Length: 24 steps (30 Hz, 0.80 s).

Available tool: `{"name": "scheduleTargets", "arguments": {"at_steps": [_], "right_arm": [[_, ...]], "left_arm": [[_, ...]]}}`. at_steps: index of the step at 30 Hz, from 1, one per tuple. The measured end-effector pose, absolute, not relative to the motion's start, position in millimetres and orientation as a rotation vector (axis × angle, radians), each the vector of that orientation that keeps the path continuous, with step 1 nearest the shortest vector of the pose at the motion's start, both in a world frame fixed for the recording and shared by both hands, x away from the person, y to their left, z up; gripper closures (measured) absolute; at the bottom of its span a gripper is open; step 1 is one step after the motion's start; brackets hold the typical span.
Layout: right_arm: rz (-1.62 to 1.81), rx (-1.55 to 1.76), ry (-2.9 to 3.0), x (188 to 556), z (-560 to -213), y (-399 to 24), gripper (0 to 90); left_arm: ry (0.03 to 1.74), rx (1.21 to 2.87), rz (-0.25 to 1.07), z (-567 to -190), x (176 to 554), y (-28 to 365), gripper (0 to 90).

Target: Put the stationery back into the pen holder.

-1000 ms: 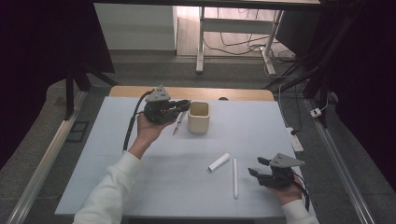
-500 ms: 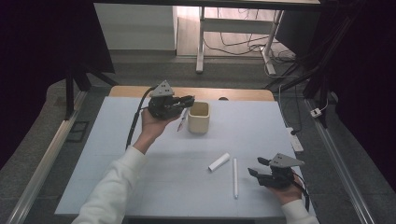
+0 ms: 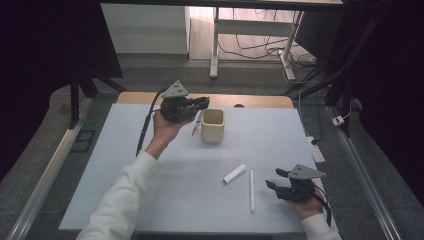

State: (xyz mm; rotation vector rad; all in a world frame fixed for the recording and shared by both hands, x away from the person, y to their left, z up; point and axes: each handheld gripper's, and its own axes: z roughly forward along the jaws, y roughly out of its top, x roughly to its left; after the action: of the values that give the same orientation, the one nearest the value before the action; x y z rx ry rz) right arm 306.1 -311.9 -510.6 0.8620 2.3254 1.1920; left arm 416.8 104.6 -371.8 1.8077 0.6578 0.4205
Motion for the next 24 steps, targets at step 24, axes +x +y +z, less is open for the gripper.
{"name": "scheduleTargets", "arguments": {"at_steps": [24], "right_arm": [[1.201, 0.868, 2.323, 307.1, -511.5, -312.7, 38.6]], "left_arm": [[0.695, 1.721, 0.396, -367.1, 449.5, 92.7, 78.8]]}}
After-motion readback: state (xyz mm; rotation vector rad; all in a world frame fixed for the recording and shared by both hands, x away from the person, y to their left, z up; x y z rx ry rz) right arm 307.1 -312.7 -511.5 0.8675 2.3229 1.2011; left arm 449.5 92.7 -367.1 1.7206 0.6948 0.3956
